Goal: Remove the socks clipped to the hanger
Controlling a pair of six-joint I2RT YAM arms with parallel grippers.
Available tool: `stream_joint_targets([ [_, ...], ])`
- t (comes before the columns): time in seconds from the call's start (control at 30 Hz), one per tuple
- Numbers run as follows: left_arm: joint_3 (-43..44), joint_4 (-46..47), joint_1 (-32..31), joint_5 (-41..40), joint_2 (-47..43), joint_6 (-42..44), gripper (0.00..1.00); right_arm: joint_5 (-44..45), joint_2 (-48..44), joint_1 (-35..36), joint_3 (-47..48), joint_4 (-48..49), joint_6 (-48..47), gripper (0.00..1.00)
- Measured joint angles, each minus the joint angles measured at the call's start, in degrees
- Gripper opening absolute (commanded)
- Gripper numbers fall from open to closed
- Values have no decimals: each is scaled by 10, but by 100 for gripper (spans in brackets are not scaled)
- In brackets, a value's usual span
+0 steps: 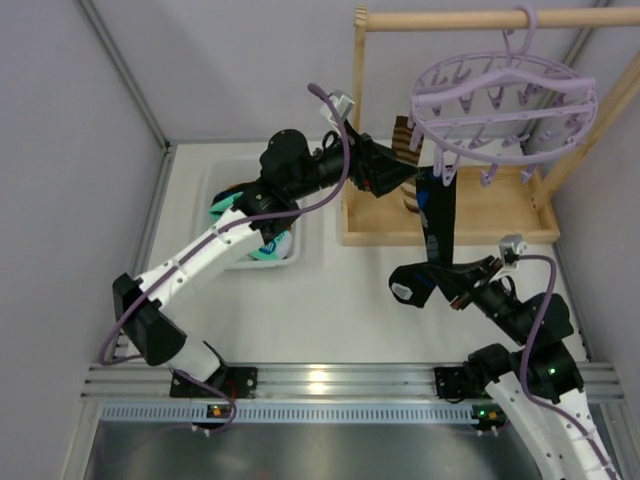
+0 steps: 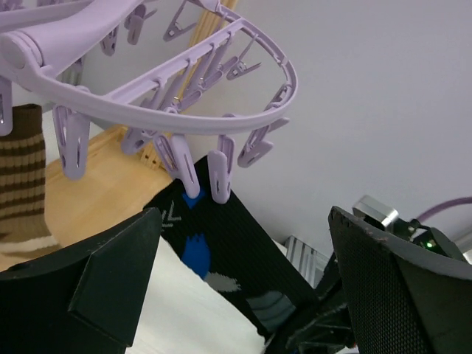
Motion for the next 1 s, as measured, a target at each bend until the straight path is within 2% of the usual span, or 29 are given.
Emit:
stream_joint_targets([
  [0.37, 124, 12, -4, 36, 149, -41, 98, -19, -20, 0, 52, -26, 5, 0],
  [0.67, 174, 32, -16, 44, 209, -64, 94, -22, -21, 0, 76, -41, 4, 0],
  [1.0, 202, 41, -32, 40, 251, -67, 93, -26, -26, 0, 88, -58, 4, 0],
])
